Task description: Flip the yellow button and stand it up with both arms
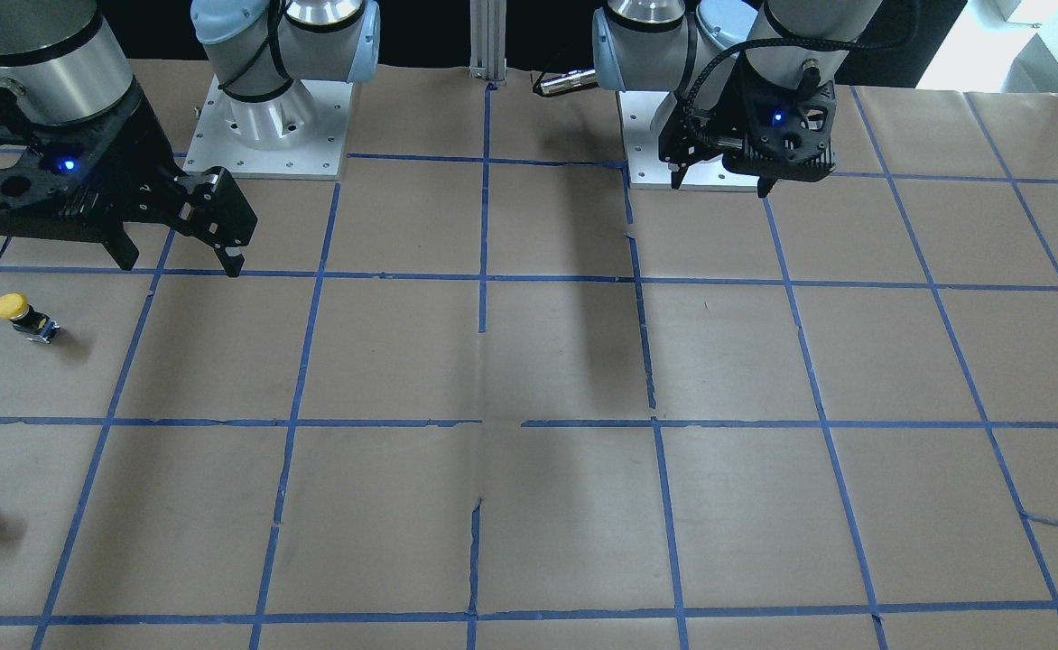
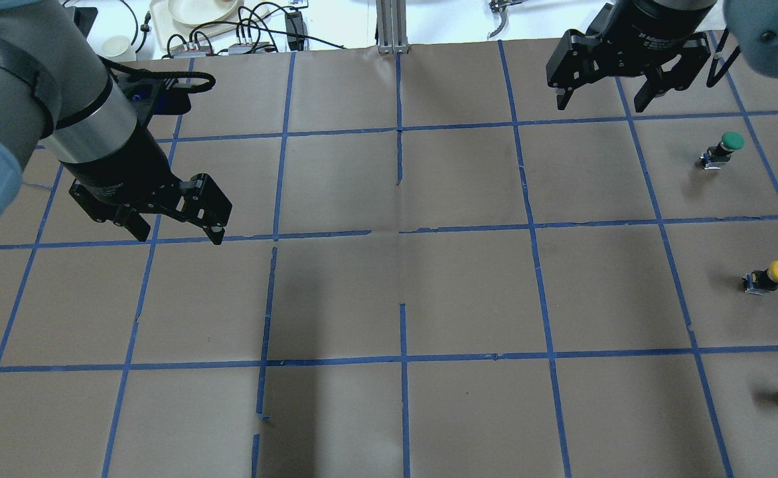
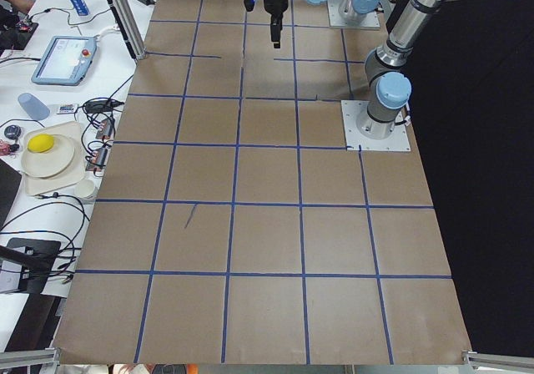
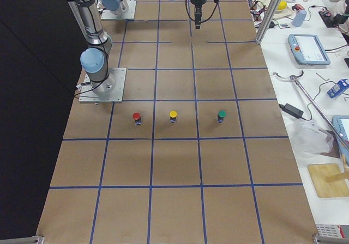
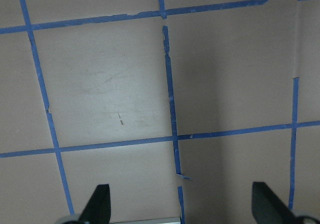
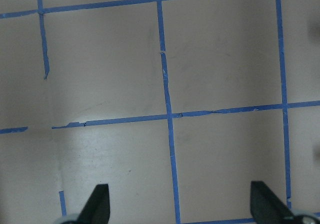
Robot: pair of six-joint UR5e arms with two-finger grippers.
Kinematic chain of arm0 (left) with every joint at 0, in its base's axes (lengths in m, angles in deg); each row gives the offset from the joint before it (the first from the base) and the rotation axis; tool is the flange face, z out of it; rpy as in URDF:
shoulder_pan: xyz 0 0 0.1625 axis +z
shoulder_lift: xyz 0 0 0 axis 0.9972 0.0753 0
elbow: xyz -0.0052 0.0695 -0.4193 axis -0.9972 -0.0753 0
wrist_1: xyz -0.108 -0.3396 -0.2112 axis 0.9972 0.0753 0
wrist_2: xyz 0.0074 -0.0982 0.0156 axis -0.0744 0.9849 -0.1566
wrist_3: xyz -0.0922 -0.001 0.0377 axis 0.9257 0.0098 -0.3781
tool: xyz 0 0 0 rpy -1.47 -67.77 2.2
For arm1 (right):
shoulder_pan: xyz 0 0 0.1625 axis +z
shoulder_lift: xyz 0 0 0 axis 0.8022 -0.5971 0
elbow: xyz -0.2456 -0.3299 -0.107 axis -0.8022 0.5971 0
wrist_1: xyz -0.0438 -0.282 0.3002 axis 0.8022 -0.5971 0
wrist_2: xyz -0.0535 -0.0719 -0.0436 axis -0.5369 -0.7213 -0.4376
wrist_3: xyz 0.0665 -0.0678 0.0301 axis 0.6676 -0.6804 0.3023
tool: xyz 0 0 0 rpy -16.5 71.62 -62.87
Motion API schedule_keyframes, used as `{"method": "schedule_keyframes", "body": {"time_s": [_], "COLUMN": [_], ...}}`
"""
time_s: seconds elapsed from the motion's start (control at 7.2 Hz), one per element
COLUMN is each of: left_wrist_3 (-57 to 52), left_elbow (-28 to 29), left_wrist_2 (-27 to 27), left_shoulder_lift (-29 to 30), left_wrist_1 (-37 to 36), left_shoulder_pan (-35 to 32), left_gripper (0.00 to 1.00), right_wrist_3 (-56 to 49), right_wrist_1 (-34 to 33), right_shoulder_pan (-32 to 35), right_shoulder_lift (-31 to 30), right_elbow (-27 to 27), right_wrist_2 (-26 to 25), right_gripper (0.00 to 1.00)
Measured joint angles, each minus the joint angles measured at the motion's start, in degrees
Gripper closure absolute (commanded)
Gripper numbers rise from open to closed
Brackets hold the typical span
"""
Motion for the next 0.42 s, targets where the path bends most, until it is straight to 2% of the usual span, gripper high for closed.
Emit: {"method": "schedule_keyframes", "body": {"time_s": [0.42], "left_wrist_3": [0.22], "left_elbow": [-0.02], "left_wrist_2": [0.02], "left_shoulder_lift": [-0.01], "left_wrist_1": [-0.02], "left_shoulder_pan": [-0.02], "left_gripper": [0.00], "right_wrist_3": [-0.27], "right_wrist_1": [0.39], "right_shoulder_pan": [0.00], "right_shoulder_lift": [-0.02], "right_elbow": [-0.18], "right_wrist_2": [-0.02], "right_gripper": [0.00]}}
